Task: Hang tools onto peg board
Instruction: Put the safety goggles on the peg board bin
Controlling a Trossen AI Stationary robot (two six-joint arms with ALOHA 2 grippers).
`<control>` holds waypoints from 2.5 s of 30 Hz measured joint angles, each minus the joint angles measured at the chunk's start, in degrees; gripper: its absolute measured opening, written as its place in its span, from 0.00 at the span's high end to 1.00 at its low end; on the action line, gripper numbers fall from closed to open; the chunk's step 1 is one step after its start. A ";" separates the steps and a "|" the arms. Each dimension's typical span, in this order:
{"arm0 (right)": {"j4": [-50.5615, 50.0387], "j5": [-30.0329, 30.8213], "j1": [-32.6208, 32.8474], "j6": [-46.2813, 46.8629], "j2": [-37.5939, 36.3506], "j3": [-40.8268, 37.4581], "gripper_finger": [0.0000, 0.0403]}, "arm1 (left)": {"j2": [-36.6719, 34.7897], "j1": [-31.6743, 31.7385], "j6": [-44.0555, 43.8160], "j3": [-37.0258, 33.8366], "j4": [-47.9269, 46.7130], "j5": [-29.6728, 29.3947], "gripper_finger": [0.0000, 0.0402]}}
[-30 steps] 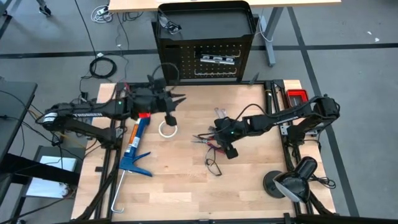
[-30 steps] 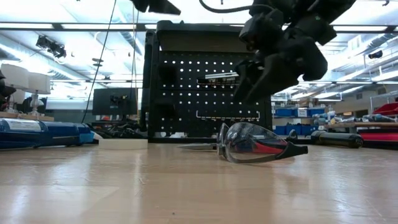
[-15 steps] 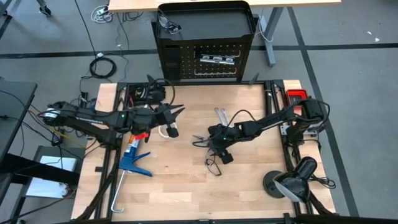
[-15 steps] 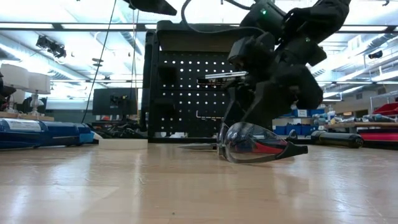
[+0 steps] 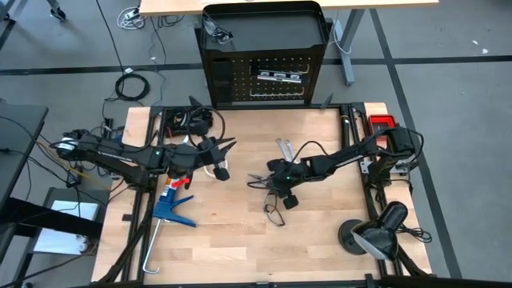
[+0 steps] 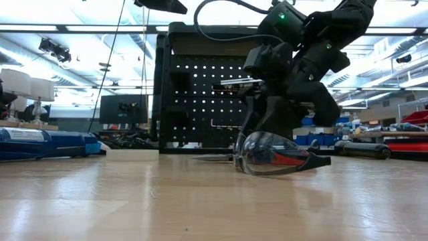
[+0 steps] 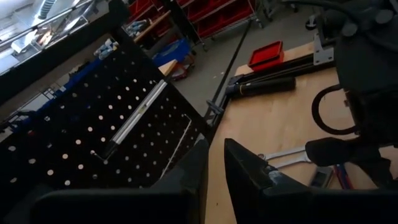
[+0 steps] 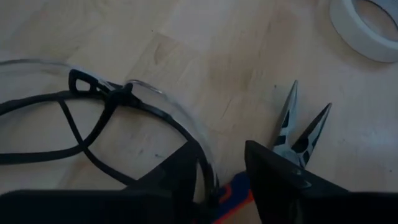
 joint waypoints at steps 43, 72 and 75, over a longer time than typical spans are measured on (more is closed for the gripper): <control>-4.68 37.15 -4.44 -17.66 -18.53 2.64 0.99 | -0.02 0.02 -5.86 -3.44 -1.25 -0.11 0.86; 7.89 46.36 -26.69 -34.30 -32.47 23.17 0.99 | 0.15 0.02 -5.93 -9.79 10.22 0.65 0.86; 0.93 46.04 -29.30 -31.41 -30.45 28.91 0.99 | 0.15 0.02 -5.92 -9.79 9.95 0.65 0.86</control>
